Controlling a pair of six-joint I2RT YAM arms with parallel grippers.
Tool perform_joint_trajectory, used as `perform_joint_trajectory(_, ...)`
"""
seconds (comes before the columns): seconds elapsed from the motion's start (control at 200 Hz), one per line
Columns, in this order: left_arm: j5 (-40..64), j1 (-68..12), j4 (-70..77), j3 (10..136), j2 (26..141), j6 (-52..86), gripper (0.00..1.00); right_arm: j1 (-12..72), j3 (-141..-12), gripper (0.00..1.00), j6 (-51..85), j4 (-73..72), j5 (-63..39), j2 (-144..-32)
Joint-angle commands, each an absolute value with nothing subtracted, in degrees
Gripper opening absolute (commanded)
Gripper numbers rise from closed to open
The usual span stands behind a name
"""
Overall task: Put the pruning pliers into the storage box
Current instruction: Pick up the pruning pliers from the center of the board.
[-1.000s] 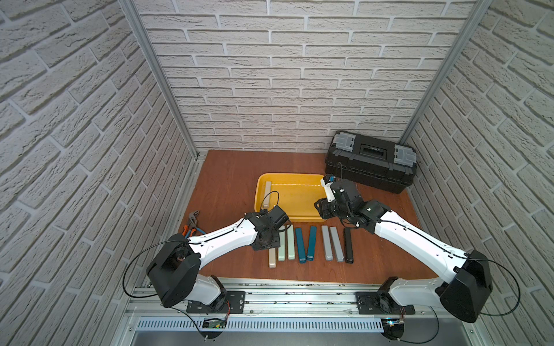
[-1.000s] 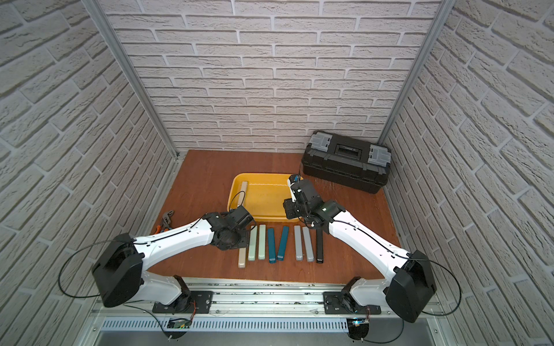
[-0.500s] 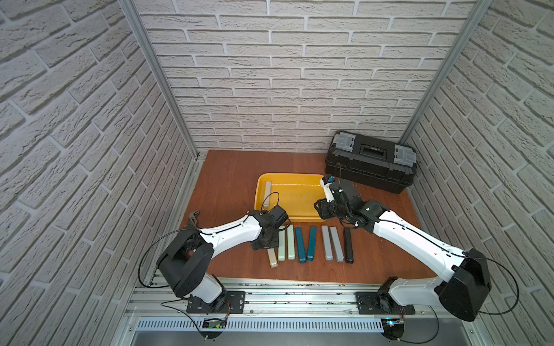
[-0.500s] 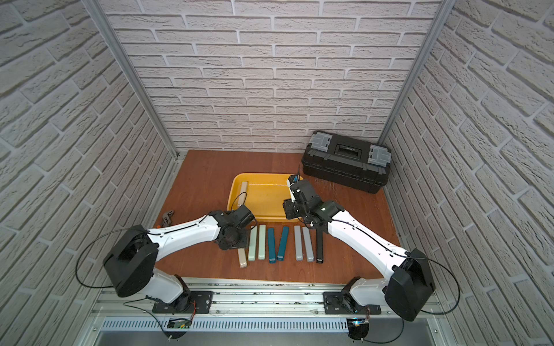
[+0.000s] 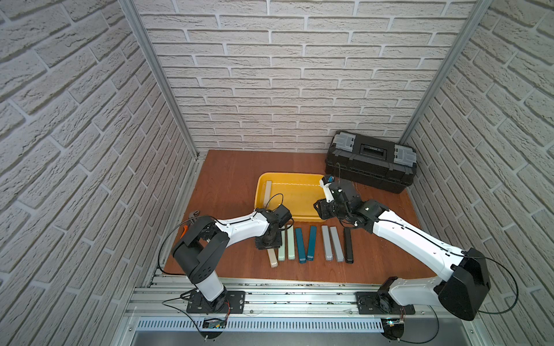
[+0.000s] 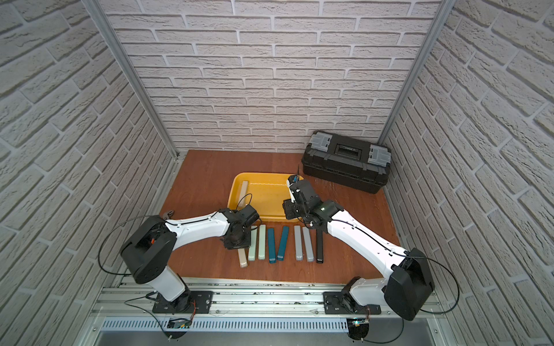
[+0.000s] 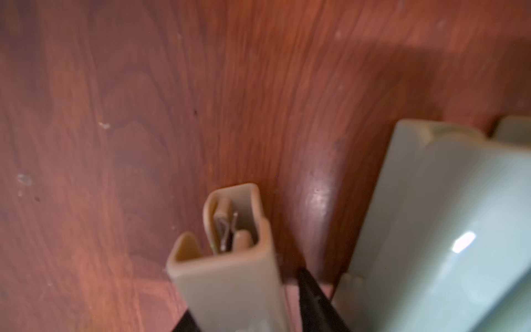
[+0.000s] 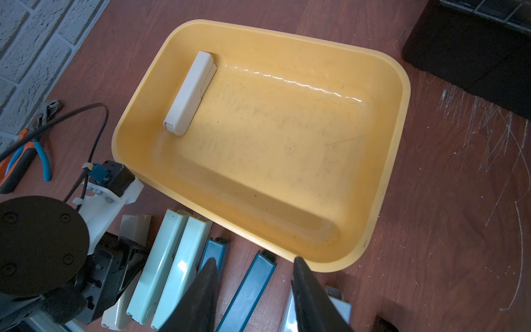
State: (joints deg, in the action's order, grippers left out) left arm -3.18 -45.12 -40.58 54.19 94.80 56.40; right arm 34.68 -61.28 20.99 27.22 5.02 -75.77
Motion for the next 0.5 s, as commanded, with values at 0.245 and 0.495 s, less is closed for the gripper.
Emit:
perform_joint_trajectory(0.245, -3.6, -45.5, -42.7, 56.0, 94.4, 57.0, 0.32, 35.1, -61.3, 0.44, 20.4, 24.4, 3.9, -76.5)
perform_joint_trajectory(0.495, -4.2, -44.4, -46.3, 56.9, 88.6, 57.1, 0.29, 35.2, -62.5, 0.44, 20.3, 24.1, 3.2, -77.1)
